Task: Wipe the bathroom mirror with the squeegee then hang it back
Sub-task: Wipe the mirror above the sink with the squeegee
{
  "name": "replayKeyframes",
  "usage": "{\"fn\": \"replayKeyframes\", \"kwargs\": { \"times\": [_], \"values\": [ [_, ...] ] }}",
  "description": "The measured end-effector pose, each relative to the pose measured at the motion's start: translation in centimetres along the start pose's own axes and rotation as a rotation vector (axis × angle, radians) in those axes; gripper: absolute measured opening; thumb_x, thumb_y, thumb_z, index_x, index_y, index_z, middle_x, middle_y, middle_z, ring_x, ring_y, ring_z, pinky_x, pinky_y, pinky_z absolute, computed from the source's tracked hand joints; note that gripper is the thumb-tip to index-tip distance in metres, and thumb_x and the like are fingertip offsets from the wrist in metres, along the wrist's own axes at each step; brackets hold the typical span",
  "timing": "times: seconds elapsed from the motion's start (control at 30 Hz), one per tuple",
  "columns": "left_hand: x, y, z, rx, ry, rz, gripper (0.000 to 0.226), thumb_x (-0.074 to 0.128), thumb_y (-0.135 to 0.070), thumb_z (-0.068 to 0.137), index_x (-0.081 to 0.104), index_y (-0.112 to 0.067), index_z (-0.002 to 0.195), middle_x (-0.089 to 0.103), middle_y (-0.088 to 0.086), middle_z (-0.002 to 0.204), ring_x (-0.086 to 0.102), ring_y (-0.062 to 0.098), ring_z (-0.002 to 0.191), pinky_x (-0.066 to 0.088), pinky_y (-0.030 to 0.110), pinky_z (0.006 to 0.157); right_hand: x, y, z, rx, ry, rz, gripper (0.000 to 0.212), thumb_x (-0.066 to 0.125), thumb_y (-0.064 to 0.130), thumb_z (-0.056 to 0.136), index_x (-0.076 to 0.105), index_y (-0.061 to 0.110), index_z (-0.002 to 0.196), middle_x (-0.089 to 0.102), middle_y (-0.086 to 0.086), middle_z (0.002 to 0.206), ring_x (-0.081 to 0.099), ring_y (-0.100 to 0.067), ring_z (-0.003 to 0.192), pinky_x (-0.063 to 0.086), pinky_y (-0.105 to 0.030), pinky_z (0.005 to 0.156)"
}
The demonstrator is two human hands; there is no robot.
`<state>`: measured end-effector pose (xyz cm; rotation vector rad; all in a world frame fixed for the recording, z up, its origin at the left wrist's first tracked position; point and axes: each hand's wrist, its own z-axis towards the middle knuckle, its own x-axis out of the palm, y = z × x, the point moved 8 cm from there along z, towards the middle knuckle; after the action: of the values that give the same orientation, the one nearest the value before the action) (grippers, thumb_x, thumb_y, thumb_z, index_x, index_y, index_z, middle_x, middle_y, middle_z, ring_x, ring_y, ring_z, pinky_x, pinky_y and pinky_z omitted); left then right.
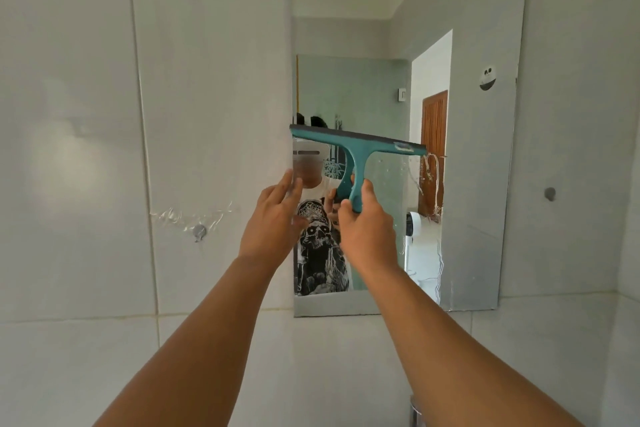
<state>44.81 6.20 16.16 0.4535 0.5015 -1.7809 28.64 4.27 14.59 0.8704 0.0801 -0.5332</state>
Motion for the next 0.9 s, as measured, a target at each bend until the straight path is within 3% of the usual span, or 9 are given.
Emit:
{"fn": "replayKeyframes", "kwargs": {
  "times": [0.1, 0.2, 0.33, 0.43, 0.67, 0.9],
  "values": [
    [0.1, 0.1, 0.1, -0.014, 0.009, -0.006, 0.073, 0.069, -0.027, 0.089, 0.033, -0.014, 0.152, 0.022, 0.002, 0.162, 0.029, 0.024, 0.140, 0.031, 0.034, 0.113, -1.6, -0.9, -0.1, -0.065, 0.026, -0.112, 0.058, 0.042, 0.043, 0.099, 0.023, 0.029, 0.152, 0.070, -0.009, 0.112, 0.066, -0.024, 0.090, 0.057, -0.044, 0.085],
    [0.1, 0.1, 0.0, -0.014, 0.010, -0.015, 0.074, 0.069, -0.026, 0.089, 0.033, -0.014, 0.152, 0.023, 0.003, 0.162, 0.031, 0.025, 0.139, 0.032, 0.037, 0.113, -3.3, -1.7, -0.1, -0.127, 0.068, -0.271, 0.056, 0.042, 0.040, 0.100, 0.023, 0.030, 0.152, 0.068, -0.007, 0.093, 0.057, -0.015, 0.068, 0.054, -0.033, 0.066],
    [0.0, -0.3, 0.1, 0.010, 0.015, 0.016, 0.067, 0.072, -0.024, 0.086, 0.044, -0.014, 0.147, 0.027, 0.006, 0.161, 0.036, 0.029, 0.134, 0.037, 0.040, 0.110, -5.8, -2.9, 0.8, -0.207, 0.157, -0.479, 0.056, 0.041, 0.042, 0.100, 0.020, 0.035, 0.152, 0.059, -0.003, 0.078, 0.056, -0.017, 0.064, 0.047, -0.030, 0.052],
    [0.1, -0.2, -0.1, 0.022, 0.001, 0.025, 0.051, 0.072, -0.020, 0.086, 0.059, -0.014, 0.135, 0.030, 0.011, 0.159, 0.040, 0.033, 0.133, 0.040, 0.042, 0.108, -8.1, -3.6, 2.0, -0.265, 0.170, -0.591, 0.055, 0.040, 0.043, 0.100, 0.019, 0.038, 0.151, 0.062, -0.006, 0.086, 0.058, -0.020, 0.067, 0.055, -0.036, 0.060],
    [0.0, 0.0, -0.1, -0.014, -0.012, 0.003, 0.046, 0.068, -0.019, 0.090, 0.060, -0.013, 0.134, 0.032, 0.008, 0.158, 0.038, 0.032, 0.136, 0.039, 0.042, 0.108, -11.6, -4.4, 5.0, -0.358, 0.189, -0.770, 0.053, 0.040, 0.046, 0.098, 0.018, 0.049, 0.147, 0.067, -0.009, 0.113, 0.065, -0.033, 0.088, 0.056, -0.044, 0.074],
    [-0.2, -0.1, 0.0, -0.021, -0.010, 0.004, 0.048, 0.071, -0.017, 0.087, 0.060, -0.012, 0.134, 0.035, 0.011, 0.157, 0.041, 0.034, 0.134, 0.037, 0.041, 0.109, -14.0, -5.5, 7.1, -0.399, 0.207, -0.870, 0.052, 0.040, 0.050, 0.097, 0.017, 0.055, 0.144, 0.066, -0.008, 0.110, 0.065, -0.030, 0.086, 0.057, -0.046, 0.075]
  ]
}}
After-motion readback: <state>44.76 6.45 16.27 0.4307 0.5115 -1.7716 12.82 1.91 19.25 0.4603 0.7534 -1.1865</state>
